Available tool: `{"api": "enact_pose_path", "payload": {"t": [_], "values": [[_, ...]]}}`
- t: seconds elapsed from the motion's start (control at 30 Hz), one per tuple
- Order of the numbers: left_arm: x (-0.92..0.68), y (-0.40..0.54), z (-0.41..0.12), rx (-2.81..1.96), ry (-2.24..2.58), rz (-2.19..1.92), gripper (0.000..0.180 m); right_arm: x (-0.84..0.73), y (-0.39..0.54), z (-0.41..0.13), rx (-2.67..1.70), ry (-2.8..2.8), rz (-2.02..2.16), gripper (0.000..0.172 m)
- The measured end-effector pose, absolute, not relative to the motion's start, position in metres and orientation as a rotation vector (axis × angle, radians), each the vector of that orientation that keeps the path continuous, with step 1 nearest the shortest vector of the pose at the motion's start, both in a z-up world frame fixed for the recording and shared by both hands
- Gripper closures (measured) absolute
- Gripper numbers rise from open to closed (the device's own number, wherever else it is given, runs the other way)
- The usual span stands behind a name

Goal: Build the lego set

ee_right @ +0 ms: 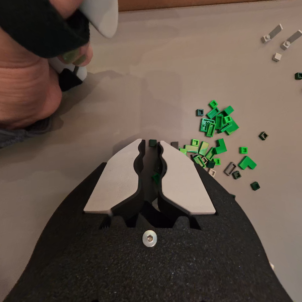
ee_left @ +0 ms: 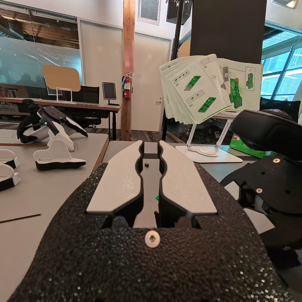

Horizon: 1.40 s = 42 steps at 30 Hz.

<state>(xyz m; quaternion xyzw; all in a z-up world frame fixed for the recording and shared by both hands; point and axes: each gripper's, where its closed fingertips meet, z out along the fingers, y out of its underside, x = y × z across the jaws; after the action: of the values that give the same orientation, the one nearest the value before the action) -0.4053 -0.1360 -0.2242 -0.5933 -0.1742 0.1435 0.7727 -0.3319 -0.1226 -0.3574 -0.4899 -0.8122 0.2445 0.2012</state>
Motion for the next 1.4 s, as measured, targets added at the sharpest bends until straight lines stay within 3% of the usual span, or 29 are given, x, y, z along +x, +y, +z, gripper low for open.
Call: {"api": "enact_pose_path", "payload": {"t": [0.2,0.43,0.63,0.8,0.97,1.4], "values": [[-0.404,-0.136,-0.224,-1.289,-0.372,0.314,0.166,-0.335,-0.119,-0.358,-1.34,-2.242,0.671,0.164],[-0.398,-0.135,-0.222,-1.291,-0.333,0.321,0.165,-0.31,-0.103,-0.331,-0.967,-2.136,0.598,0.164],[-0.329,-0.089,-0.23,-1.45,-0.028,0.103,0.132,-0.204,-0.017,-0.287,-1.197,-1.844,0.617,0.165],[-0.204,-0.017,-0.267,-1.745,0.479,-0.119,0.13,-0.103,0.059,-0.29,-1.447,-1.617,0.561,0.165],[-0.147,0.051,-0.316,-2.045,0.789,-0.207,0.12,-0.069,0.077,-0.299,-1.494,-1.573,0.6,0.165],[-0.141,0.093,-0.359,-2.321,1.086,-0.285,0.129,-0.06,0.07,-0.306,-1.437,-1.569,0.768,0.165]]}}
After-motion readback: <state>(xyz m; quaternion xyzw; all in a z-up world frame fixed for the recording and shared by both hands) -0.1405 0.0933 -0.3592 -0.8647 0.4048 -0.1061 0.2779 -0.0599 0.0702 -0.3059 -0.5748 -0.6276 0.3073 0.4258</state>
